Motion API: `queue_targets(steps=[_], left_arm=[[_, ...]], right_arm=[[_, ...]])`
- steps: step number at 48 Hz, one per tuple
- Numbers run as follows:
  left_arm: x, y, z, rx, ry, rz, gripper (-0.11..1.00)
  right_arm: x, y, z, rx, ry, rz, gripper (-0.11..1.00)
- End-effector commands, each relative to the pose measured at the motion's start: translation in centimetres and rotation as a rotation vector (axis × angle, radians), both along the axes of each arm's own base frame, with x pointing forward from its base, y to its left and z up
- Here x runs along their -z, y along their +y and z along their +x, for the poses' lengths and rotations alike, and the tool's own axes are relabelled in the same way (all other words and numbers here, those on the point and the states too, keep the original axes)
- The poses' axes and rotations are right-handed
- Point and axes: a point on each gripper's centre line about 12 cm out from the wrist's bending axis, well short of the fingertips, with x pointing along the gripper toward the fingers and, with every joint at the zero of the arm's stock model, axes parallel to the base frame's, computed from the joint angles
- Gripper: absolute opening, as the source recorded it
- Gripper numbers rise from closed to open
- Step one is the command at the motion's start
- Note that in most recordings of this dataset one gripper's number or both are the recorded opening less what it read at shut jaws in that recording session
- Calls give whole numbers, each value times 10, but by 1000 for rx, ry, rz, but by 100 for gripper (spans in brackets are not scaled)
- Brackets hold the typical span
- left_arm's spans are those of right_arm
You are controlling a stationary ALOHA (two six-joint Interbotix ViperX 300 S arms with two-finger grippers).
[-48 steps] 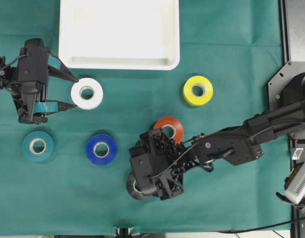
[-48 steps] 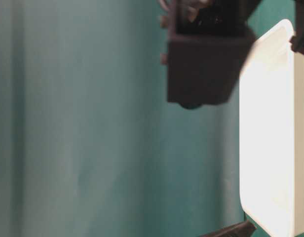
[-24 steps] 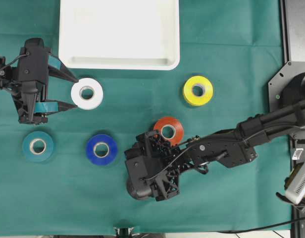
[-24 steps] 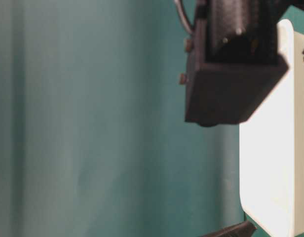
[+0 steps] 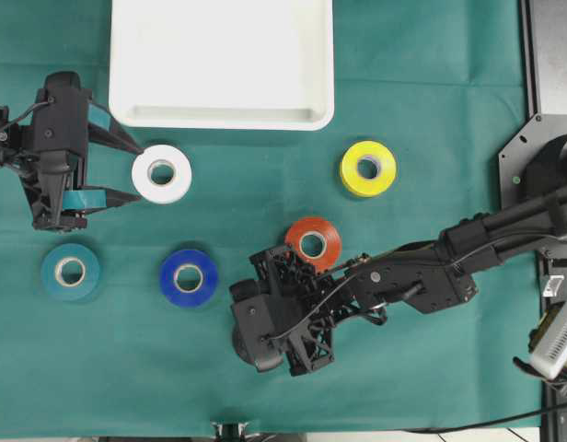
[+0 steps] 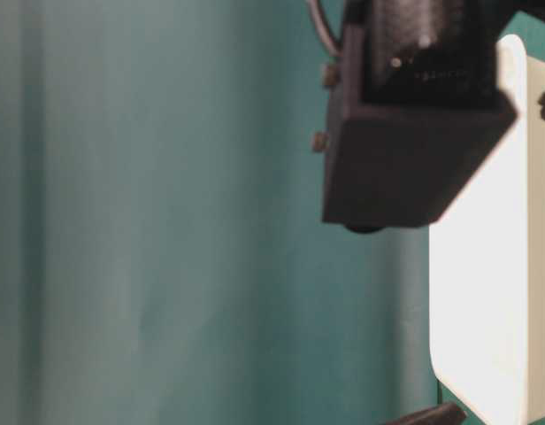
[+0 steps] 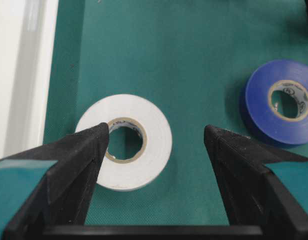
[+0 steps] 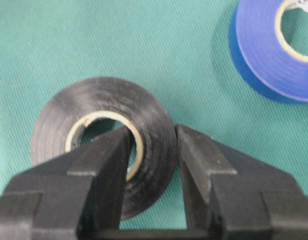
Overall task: Put the tape alternately from left to right into the white case.
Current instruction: 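Close the right gripper inside the black tape and lift it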
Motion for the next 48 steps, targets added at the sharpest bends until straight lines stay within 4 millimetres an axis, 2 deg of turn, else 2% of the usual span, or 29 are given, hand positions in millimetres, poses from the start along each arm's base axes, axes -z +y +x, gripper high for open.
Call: queue_targets(steps=[1, 5, 19, 29, 37, 48], left_arm=[[-6, -1, 2, 4, -23, 1, 80], [-6, -1, 2, 3, -23, -1, 80], [-7, -1, 4, 4, -28, 1, 80], [-8, -1, 4, 4, -29, 0, 80], [-8, -1, 4, 3, -31, -1, 80], [-9, -1, 5, 3, -32, -1, 80]], right_arm=[[-30, 2, 5, 0, -64, 26, 1], [-36, 1, 3, 2, -58, 24, 1], [-79, -2, -6, -1, -100, 36, 1], [-86, -13, -3, 19, -119, 33, 1], [-84, -43, 5, 89, -113, 25, 1], [-82, -106, 17, 227, -112, -3, 1]])
